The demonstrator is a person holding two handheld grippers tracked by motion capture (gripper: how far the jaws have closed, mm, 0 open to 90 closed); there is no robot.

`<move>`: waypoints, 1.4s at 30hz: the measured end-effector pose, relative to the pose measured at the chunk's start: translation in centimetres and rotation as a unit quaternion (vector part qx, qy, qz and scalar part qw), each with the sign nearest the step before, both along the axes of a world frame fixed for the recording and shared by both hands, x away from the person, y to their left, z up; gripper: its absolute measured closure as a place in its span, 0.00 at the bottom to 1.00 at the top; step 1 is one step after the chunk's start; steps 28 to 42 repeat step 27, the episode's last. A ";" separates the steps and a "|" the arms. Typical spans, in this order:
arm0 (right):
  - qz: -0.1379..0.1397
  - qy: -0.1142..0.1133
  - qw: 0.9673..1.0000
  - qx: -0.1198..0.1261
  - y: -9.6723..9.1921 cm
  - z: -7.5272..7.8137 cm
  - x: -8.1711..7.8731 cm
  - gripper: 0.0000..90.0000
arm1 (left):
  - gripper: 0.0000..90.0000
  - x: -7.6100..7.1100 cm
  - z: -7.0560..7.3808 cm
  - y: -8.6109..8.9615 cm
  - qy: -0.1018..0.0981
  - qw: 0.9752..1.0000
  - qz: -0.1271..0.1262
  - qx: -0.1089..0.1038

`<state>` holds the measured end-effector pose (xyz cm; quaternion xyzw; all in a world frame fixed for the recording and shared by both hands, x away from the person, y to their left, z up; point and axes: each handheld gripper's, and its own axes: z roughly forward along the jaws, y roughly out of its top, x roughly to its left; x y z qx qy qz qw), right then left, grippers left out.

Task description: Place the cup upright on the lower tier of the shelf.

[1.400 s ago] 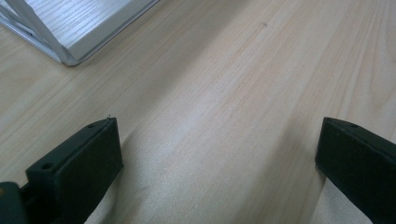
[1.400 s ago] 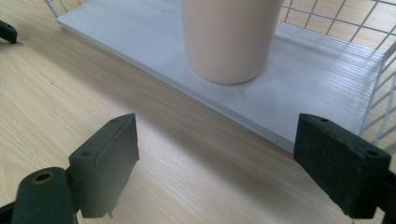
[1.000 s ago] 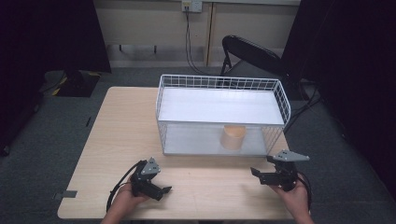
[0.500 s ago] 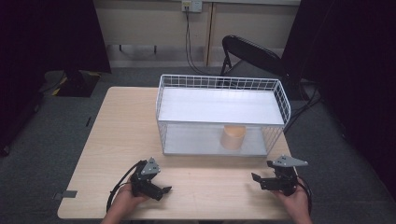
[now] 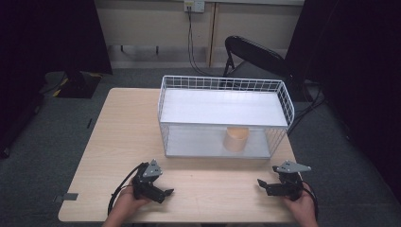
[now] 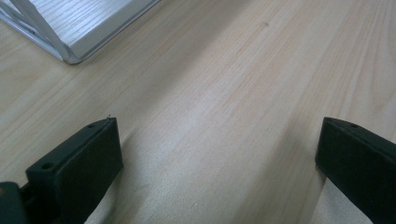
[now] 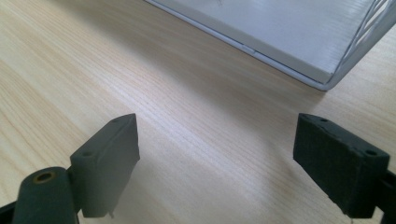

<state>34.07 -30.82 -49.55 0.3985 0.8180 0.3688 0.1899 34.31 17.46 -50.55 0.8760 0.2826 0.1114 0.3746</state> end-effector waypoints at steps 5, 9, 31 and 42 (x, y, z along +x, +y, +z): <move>0.002 0.000 1.000 -0.001 -0.1 -0.2 0.1 0.15 | 0.00 0.0 0.0 0.0 0.000 1.000 0.000 0.000; 0.007 0.006 1.000 -0.009 0.0 -0.6 0.1 0.15 | 0.00 0.0 0.0 0.0 0.000 1.000 0.000 0.001; 0.010 0.015 1.000 -0.005 0.1 -0.7 0.3 0.15 | 0.00 0.0 0.0 0.0 0.000 1.000 0.000 0.001; 0.010 0.015 1.000 -0.005 0.1 -0.7 0.3 0.15 | 0.00 0.0 0.0 0.0 0.000 1.000 0.000 0.001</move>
